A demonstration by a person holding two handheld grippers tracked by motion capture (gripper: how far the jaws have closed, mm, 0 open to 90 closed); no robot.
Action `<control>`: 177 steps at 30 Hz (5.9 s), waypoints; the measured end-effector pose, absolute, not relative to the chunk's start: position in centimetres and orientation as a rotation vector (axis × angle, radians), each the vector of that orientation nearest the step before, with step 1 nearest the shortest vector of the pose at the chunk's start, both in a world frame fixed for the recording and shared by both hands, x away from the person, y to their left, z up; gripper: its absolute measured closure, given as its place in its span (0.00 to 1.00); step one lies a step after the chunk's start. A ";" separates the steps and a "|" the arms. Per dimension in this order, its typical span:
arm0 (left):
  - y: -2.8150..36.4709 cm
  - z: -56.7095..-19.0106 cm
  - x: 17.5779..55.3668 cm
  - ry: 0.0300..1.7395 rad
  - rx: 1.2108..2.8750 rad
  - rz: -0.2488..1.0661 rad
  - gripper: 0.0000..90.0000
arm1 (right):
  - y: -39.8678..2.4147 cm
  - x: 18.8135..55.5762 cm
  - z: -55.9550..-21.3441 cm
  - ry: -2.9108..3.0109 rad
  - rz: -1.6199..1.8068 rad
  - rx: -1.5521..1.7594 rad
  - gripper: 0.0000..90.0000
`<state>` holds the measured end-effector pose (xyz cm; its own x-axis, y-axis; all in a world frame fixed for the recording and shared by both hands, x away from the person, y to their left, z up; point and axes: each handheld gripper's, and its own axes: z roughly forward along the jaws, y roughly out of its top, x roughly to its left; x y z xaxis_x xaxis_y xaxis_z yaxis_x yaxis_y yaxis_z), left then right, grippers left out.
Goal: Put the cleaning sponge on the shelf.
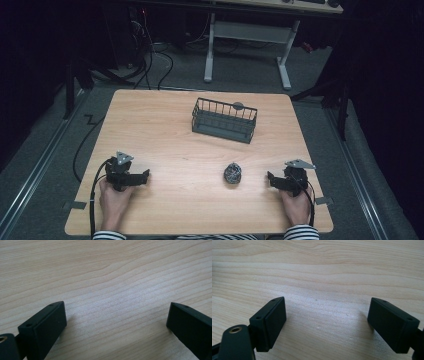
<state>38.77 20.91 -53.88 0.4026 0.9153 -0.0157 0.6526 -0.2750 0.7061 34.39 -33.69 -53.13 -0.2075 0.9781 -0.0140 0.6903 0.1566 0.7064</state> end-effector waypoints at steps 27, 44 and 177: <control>20.9 -53.9 38.8 1.332 2.026 0.532 0.03 | -33.0 35.4 -51.1 2.010 0.835 1.573 0.41; 20.9 -53.9 38.8 1.331 2.026 0.532 0.03 | -31.5 37.9 -48.0 2.021 0.974 1.521 0.46; 20.9 -53.8 38.7 1.337 2.016 0.538 0.06 | -27.3 35.5 -47.1 2.173 1.121 1.358 0.34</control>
